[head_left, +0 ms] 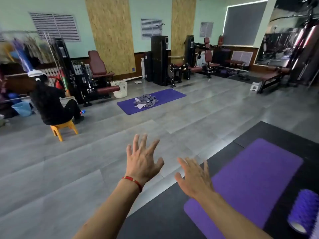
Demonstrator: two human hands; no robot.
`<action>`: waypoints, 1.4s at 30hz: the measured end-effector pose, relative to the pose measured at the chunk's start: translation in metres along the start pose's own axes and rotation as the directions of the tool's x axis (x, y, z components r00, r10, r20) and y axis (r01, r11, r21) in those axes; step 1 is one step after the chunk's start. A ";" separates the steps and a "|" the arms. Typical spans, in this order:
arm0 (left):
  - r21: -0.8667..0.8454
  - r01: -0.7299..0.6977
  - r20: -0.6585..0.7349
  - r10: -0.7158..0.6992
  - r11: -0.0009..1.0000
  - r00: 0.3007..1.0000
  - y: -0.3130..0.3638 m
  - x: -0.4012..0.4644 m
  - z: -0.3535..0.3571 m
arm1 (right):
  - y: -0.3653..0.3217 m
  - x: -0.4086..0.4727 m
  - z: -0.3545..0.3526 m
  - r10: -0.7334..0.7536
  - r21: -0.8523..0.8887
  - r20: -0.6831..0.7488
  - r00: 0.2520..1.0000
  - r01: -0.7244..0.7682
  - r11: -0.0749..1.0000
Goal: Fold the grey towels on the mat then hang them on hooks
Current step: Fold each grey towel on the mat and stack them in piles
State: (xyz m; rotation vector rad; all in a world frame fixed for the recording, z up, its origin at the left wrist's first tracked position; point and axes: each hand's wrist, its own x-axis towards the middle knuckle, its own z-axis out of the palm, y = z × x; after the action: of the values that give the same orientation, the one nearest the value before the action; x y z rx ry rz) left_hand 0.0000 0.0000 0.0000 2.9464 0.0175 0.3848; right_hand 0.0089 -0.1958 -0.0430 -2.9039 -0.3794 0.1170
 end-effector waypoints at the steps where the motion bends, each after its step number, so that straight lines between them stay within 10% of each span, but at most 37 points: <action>1: -0.063 -0.019 -0.008 0.018 0.998 1.000 -0.006 0.011 0.006 | 0.001 0.013 0.006 0.009 0.030 0.006 1.000 -0.009 1.000; 42: -0.121 0.047 0.254 -0.015 0.992 0.967 -0.115 0.856 0.288 | 0.179 0.879 -0.011 0.066 0.003 0.095 0.993 -0.066 0.998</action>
State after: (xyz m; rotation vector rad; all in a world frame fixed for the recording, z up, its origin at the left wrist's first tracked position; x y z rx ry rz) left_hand 0.9028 0.0937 -0.0766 2.8424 0.0073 0.0024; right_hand 0.9006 -0.1367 -0.1160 -2.9128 -0.2976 0.2665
